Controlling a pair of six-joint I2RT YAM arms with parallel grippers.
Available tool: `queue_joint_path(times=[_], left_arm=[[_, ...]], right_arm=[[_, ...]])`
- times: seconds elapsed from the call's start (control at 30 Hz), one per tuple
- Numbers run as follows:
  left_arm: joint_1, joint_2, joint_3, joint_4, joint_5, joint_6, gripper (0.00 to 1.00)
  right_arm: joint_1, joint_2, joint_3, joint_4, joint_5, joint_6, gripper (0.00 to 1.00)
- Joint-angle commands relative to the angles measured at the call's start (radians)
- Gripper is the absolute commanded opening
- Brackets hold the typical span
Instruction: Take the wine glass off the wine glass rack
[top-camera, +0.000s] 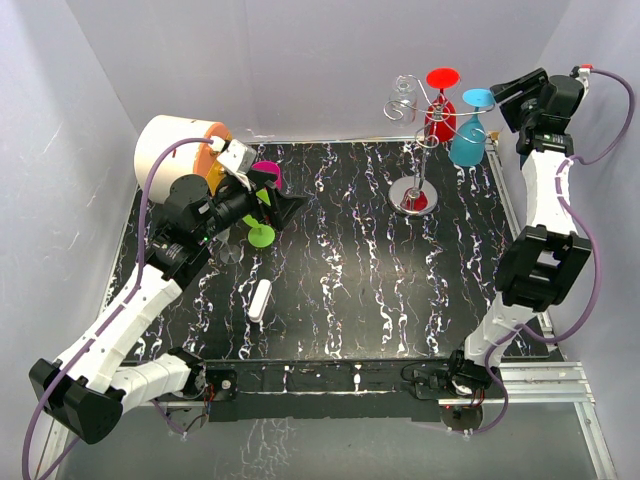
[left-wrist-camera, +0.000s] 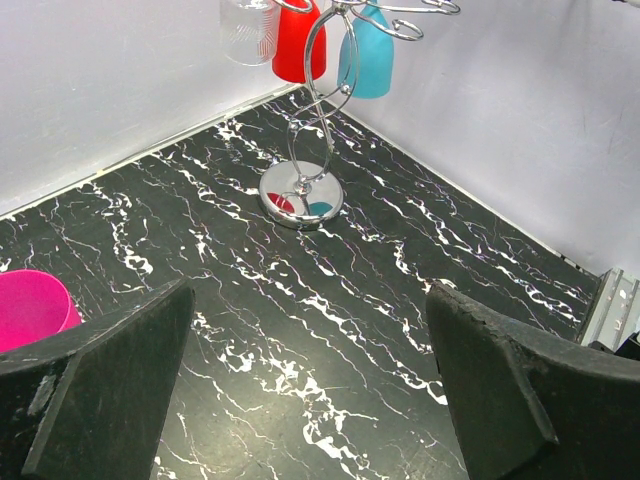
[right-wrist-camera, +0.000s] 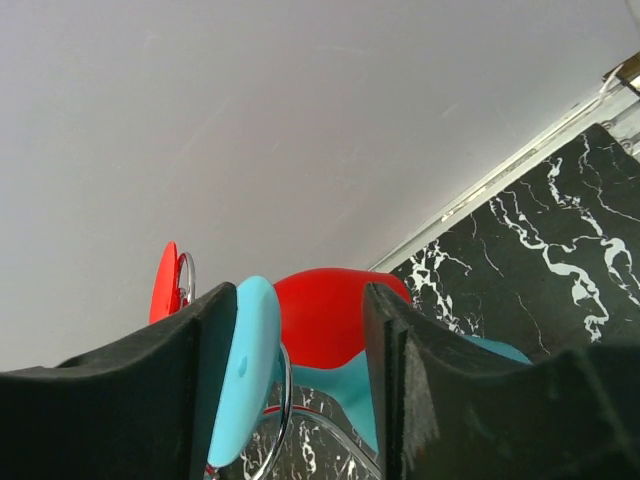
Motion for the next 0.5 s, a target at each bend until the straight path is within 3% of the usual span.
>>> queue_joint_path(times=[0.0, 0.13, 0.47], left_arm=[[-0.004, -0.007, -0.002, 0.034, 0.010, 0.008, 0.99], [-0.005, -0.006, -0.002, 0.034, 0.012, 0.009, 0.99], [-0.004, 0.000, -0.001, 0.032, 0.015, 0.010, 0.99]], right_arm=[[-0.003, 0.026, 0.072, 0.069, -0.063, 0.024, 0.46], [-0.002, 0.035, 0.080, 0.070, -0.072, 0.056, 0.38], [-0.002, 0.038, 0.080, 0.068, -0.089, 0.051, 0.28]])
